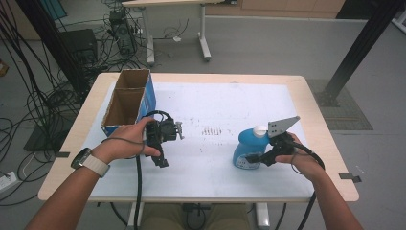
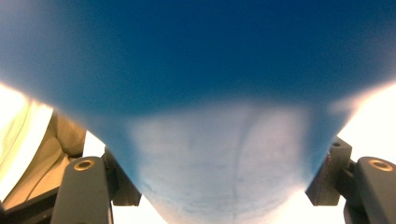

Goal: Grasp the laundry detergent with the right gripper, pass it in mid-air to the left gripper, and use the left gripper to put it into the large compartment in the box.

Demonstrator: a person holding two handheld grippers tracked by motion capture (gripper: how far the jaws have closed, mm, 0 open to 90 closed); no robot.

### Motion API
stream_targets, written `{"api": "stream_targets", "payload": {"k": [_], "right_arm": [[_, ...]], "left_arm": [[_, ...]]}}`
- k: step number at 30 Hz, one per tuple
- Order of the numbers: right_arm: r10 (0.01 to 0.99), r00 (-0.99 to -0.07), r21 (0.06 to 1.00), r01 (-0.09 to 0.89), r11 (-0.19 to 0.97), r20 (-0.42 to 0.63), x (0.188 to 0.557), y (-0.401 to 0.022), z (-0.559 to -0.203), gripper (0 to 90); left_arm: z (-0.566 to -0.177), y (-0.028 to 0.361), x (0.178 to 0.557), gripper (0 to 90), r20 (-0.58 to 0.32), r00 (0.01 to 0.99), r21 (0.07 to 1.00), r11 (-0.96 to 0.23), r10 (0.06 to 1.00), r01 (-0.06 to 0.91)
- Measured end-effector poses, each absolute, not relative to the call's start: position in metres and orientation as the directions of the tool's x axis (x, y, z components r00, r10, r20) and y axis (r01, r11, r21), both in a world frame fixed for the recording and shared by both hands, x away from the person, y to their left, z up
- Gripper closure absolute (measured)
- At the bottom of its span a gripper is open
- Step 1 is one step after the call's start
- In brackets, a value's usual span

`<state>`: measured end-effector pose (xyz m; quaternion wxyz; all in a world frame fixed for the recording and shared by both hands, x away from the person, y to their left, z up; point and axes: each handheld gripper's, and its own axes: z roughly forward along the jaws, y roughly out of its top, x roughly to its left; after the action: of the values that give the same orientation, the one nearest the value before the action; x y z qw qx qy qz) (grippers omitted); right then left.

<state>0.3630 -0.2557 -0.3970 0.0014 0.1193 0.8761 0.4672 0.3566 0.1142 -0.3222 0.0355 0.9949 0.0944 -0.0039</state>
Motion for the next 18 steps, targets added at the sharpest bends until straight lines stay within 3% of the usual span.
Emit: {"api": "stream_targets", "payload": {"k": [18], "right_arm": [[0.204, -0.973, 0.829, 0.204, 0.520, 0.111, 0.3632, -0.2551, -0.3989, 34.4]], "left_arm": [[-0.3226, 0.1143, 0.3567, 11.5, -0.015, 0.981, 0.074, -0.978, 0.193, 0.194]]}}
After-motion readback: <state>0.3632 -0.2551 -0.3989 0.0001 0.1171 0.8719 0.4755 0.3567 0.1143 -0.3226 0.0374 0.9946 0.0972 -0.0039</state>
